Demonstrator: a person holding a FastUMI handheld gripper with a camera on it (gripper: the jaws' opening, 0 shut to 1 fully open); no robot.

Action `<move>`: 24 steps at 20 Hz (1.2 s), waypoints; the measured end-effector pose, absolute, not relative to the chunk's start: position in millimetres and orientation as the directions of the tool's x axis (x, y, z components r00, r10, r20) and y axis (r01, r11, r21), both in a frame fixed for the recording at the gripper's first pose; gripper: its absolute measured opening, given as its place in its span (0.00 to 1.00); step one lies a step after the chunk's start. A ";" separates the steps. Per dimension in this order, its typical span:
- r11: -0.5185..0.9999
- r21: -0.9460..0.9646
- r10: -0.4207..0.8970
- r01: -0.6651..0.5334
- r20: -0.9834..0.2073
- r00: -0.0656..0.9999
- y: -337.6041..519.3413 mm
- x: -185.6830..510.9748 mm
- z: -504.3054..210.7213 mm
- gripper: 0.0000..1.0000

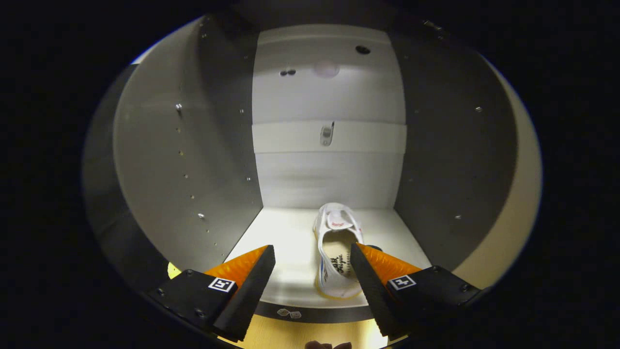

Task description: Open the shoe cabinet door, grab the shoes and put them into the shoe cabinet, then close the shoe cabinet door.

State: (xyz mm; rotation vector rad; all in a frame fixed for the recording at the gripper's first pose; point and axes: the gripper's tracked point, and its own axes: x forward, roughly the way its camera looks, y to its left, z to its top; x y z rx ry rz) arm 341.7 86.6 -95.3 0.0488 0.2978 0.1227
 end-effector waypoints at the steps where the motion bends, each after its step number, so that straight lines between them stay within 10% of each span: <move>1: 0.991 0.080 0.126 -0.109 -0.264 0.956 83.6 327.9 -84.5 0.99; 24: 0.994 0.083 -0.077 0.072 0.060 0.995 -45.9 -20.8 53.0 0.98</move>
